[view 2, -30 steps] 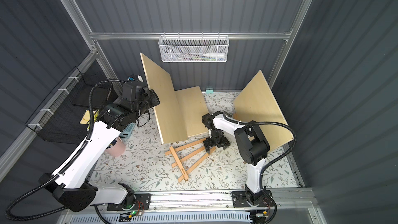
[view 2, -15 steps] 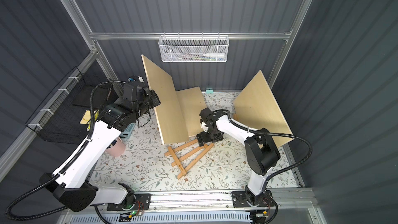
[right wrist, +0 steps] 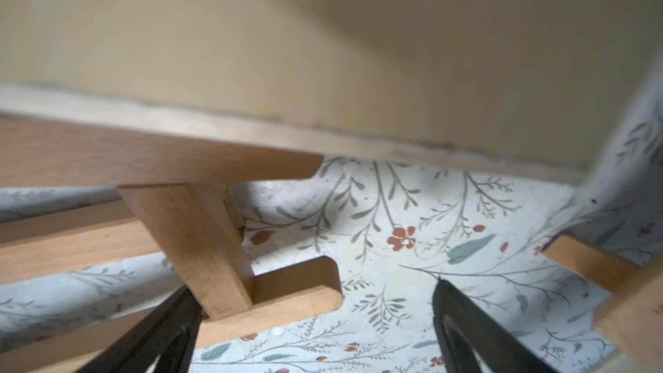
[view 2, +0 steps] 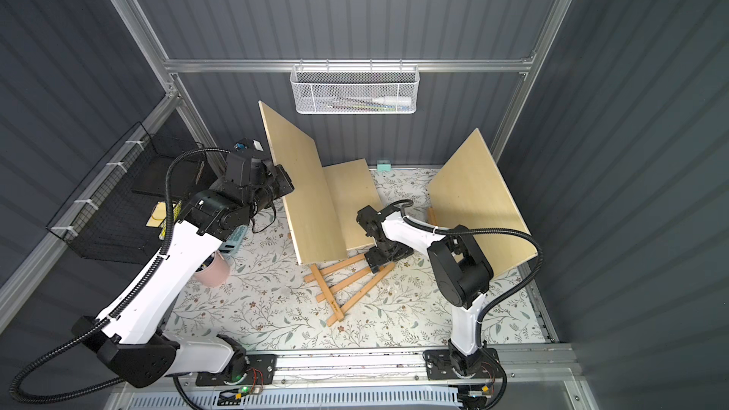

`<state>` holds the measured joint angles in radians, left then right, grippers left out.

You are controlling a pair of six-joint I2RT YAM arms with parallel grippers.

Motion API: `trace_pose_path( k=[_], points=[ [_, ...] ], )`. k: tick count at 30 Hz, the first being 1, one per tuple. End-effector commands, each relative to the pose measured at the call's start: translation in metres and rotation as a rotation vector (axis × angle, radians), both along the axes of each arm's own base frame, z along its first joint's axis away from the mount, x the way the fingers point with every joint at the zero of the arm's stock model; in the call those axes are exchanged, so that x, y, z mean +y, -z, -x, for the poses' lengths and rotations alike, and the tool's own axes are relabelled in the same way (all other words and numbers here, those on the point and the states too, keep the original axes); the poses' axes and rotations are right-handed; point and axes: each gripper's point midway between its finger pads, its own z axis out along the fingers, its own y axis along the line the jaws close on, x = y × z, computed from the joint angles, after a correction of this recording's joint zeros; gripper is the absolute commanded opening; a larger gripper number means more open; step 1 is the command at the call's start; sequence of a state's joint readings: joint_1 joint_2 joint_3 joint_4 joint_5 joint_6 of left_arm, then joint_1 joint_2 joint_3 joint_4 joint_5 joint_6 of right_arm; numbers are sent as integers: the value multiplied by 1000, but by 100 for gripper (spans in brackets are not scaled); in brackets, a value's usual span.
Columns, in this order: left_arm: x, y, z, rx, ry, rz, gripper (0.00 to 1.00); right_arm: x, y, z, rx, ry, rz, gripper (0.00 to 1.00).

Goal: Assemble the easel
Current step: Adjust the easel at the center of the board.

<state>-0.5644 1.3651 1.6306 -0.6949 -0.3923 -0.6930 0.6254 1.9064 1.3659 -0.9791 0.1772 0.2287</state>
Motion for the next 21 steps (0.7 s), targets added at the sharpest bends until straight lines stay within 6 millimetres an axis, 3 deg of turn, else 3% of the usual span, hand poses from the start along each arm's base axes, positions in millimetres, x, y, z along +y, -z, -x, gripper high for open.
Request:
trace_pose_path(
  k=[1, 5, 9, 12, 15, 19, 21],
  points=[
    [1, -81, 0, -247, -18, 182, 0, -38, -15, -18, -57, 96, 82, 99],
    [-2, -79, -2, -242, -13, 177, 0, -38, -37, -38, -129, 115, -3, 99],
    [-6, -76, -4, -231, -3, 182, 0, -4, -58, -37, -134, 32, -234, 99],
    [-9, -74, -6, -227, 5, 184, 0, 1, -63, -19, -72, 44, -286, 98],
    [-9, -72, -8, -222, 2, 180, 0, 2, -55, 12, 45, 72, -326, 97],
    [-10, -71, -9, -220, 0, 176, 0, 24, -45, 61, 261, 71, -499, 94],
    [-10, -70, -10, -219, -1, 175, 0, 27, -41, 76, 332, 86, -530, 94]
  ],
)
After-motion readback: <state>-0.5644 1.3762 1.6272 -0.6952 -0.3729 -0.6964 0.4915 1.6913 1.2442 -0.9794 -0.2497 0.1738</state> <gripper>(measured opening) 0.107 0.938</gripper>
